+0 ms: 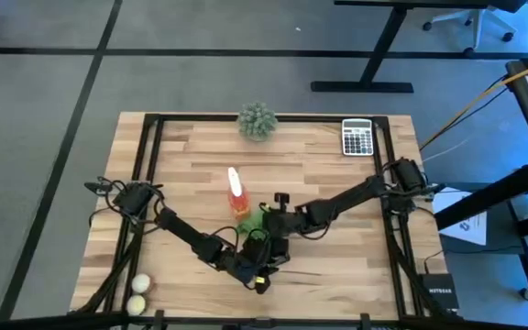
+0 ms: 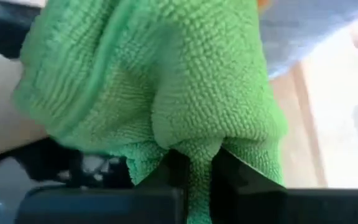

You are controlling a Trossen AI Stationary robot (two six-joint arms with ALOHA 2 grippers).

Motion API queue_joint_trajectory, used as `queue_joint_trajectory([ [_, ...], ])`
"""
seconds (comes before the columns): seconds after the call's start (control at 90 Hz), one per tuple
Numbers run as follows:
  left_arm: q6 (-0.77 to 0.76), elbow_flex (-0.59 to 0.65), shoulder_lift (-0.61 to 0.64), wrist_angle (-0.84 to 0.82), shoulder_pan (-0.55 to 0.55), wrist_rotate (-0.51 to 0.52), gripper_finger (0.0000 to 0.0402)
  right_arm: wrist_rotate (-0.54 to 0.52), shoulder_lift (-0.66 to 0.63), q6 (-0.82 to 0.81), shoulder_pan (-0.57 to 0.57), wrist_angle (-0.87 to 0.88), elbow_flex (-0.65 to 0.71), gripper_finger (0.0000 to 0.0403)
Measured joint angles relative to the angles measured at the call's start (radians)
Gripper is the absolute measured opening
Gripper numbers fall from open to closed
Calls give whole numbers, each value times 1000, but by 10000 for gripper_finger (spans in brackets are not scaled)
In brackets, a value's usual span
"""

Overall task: Apply microfiber cloth
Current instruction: Wipe the front of the black cellphone using the green microfiber cloth

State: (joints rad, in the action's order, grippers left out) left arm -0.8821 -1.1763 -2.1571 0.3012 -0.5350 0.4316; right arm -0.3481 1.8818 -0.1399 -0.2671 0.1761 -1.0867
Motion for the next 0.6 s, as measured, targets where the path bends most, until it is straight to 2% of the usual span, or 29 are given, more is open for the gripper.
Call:
queue_joint_trajectory([
  [0.089, 0, 0, 0, 0, -1, 1, 131, 34, -84, -13, -30, 73, 0, 10],
  [0.222, 0, 0, 0, -1, -1, 1, 131, 203, -170, -42, -107, 151, 0, 10],
  [0.278, 0, 0, 0, 0, -1, 2, 131, 237, -177, -69, -144, 158, 4, 10],
  [0.456, 0, 0, 0, 1, 0, 1, 131, 196, -109, -99, -224, 144, 5, 10],
  [0.6, 0, 0, 0, 2, 0, 1, 131, 173, -16, -98, -229, 102, 5, 10],
])
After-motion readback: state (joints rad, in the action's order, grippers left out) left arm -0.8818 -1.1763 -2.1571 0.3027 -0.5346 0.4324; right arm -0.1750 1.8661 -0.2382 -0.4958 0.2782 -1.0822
